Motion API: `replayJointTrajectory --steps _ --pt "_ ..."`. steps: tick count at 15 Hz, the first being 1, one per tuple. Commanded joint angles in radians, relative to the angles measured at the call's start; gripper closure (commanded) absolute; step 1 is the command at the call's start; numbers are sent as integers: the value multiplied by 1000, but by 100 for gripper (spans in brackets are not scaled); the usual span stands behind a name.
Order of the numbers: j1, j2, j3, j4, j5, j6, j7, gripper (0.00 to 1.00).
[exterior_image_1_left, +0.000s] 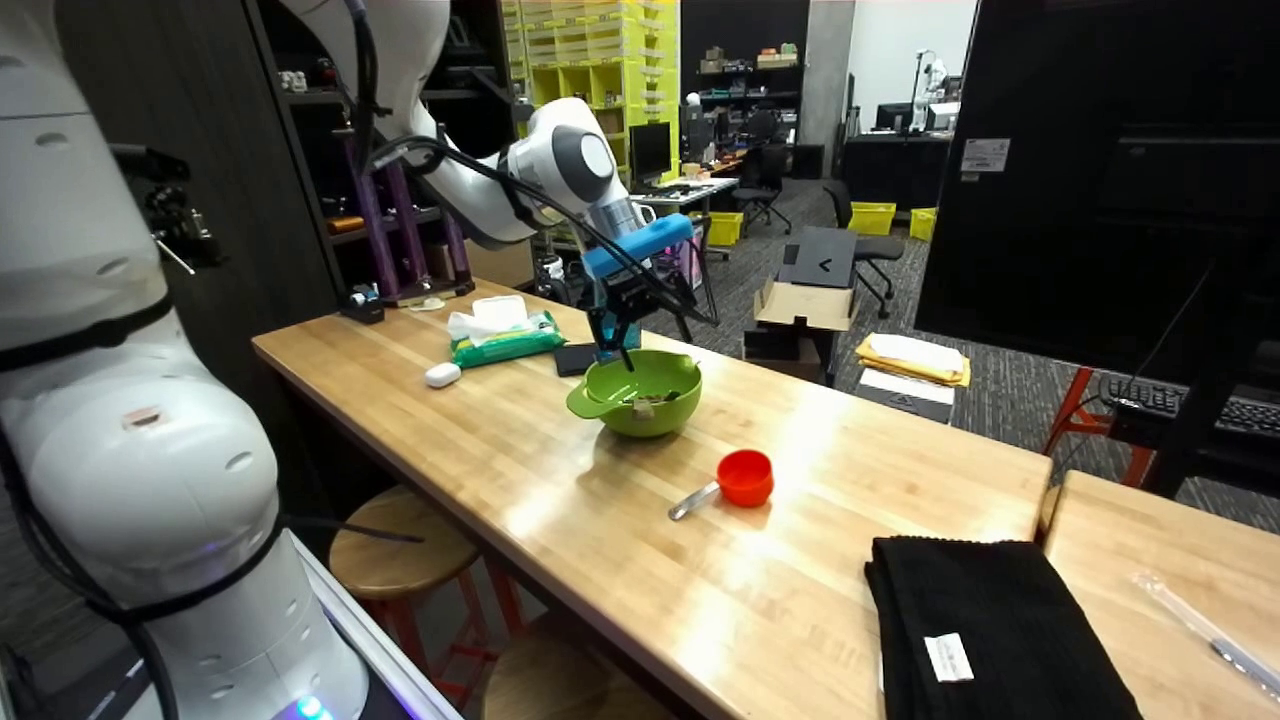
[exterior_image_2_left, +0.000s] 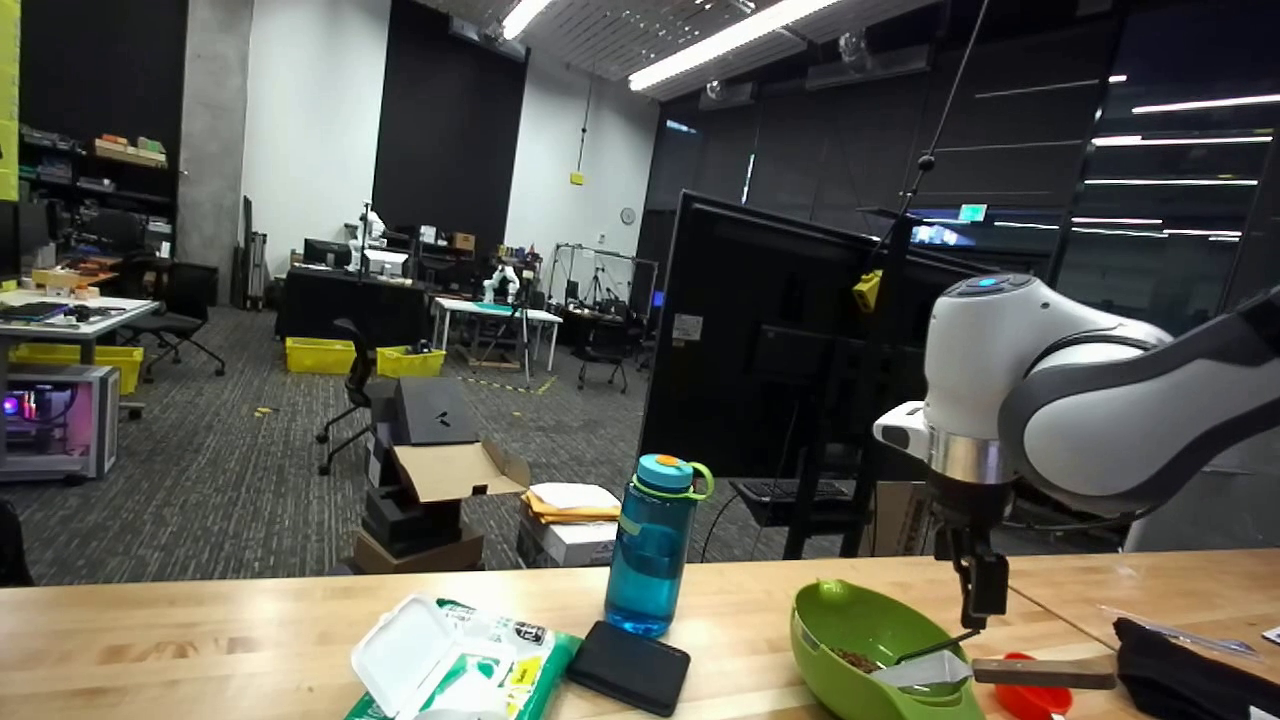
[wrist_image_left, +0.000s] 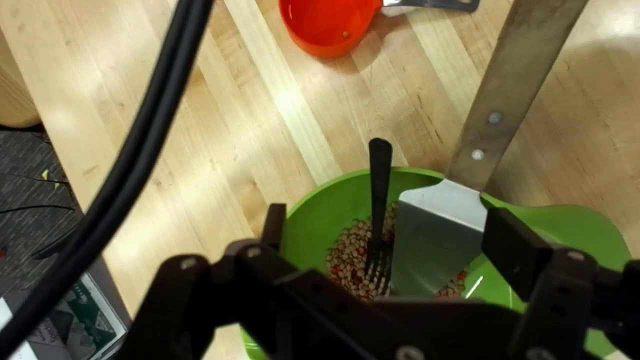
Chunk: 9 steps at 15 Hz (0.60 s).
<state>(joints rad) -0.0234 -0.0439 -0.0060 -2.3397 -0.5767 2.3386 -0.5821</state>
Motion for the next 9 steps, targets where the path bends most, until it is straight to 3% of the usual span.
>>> replayJointTrajectory --steps 1,9 --pt "4 -138 -14 -83 77 -12 -14 0" --pt "16 -324 -22 -179 183 -103 94 0"
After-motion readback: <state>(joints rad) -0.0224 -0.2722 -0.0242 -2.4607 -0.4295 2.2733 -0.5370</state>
